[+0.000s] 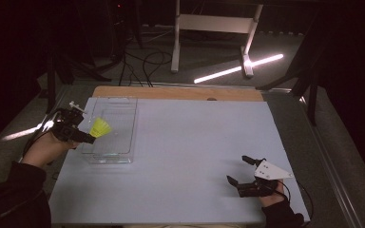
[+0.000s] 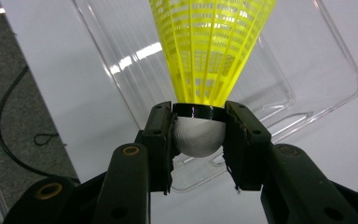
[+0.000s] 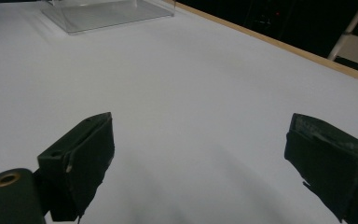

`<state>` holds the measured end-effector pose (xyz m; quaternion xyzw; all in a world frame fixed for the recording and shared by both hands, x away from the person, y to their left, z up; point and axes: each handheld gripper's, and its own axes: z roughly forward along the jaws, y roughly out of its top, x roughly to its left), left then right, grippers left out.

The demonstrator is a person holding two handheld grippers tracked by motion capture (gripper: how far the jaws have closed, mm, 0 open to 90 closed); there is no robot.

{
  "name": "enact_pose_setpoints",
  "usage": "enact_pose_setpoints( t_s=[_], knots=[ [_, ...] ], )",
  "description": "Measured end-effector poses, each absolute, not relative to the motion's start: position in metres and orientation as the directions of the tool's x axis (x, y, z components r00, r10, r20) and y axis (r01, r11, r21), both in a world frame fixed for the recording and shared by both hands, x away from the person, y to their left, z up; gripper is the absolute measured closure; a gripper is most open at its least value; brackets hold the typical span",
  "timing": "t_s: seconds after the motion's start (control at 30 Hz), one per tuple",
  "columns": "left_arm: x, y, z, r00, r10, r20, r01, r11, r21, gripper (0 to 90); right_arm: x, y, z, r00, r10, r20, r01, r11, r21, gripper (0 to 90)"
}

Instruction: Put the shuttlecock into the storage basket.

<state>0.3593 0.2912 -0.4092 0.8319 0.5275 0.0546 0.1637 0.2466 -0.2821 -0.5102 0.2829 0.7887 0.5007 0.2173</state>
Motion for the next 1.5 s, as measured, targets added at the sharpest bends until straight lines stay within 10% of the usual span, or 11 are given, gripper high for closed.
enact_pose_setpoints(
  t_s=[1.37,1.5],
  knots=[
    [0.359,0.285,-0.444,0.550,0.835,-0.020,0.810,-0.528,0.257,64.2,0.246,-0.282,-0.510,-0.751,0.658,-0.055,0.227,0.335,0.914,8.7],
    [0.362,0.285,-0.438,0.546,0.838,-0.018,0.805,-0.518,0.289,52.2,0.247,-0.282,-0.510,-0.751,0.658,-0.055,0.227,0.335,0.915,8.7]
  ],
)
